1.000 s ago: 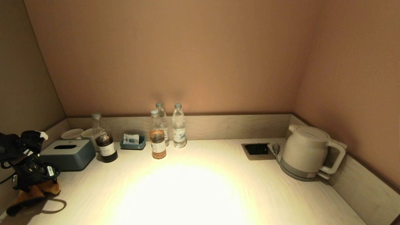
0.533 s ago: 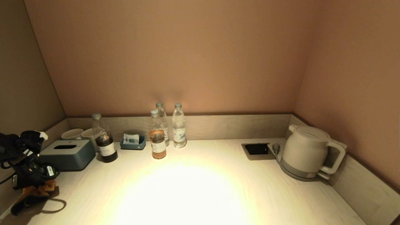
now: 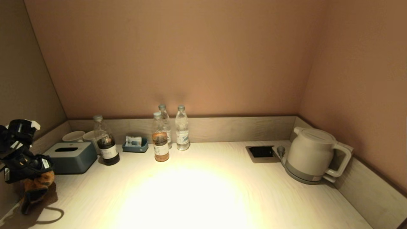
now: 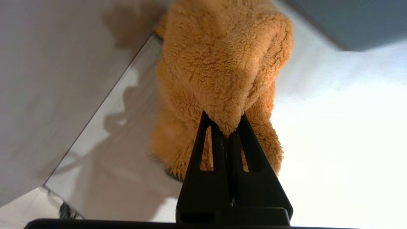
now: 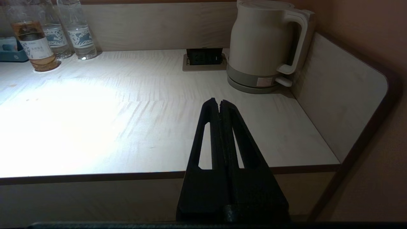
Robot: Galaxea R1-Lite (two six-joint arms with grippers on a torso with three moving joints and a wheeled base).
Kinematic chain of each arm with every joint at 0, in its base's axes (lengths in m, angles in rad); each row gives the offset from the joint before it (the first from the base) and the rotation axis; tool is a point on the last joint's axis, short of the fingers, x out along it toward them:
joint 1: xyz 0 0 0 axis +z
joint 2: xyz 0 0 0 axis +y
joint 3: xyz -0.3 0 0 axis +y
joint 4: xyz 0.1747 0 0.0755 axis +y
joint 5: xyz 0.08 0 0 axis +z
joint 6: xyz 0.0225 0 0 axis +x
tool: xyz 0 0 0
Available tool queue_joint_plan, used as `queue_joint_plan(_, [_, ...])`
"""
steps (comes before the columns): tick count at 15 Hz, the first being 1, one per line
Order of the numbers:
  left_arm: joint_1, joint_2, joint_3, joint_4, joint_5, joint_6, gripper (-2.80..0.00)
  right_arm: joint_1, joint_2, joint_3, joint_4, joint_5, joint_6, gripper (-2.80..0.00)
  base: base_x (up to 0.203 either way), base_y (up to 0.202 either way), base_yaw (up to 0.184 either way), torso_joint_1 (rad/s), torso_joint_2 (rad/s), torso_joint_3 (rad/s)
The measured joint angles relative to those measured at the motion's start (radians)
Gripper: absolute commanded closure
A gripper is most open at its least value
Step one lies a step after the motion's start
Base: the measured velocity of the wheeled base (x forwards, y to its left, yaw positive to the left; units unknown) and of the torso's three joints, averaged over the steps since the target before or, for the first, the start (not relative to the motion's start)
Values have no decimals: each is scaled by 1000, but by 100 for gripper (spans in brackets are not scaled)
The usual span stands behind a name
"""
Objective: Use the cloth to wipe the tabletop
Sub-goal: Pick up the tablecloth, then sweep the stains on the table
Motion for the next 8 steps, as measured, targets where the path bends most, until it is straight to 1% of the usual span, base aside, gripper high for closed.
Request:
queue_joint_plan(3, [-17,-64,25,0,-4,-1,0,0,0,0,0,0,-1,0,0,0,0,0,0,0])
queue_joint_plan(5, [-53,-147,55,0,-19,-4,0,0,0,0,0,0,0,0,0,0,0,0,0,0])
queue_joint_plan(7, [-132,-305,89,1,-59,-20,0,0,0,0,0,0,-1,0,0,0,0,0,0,0])
queue_joint_plan(8, [-190,-382,104,0,-86,-32,0,0,0,0,0,0,0,0,0,0,0,0,0,0])
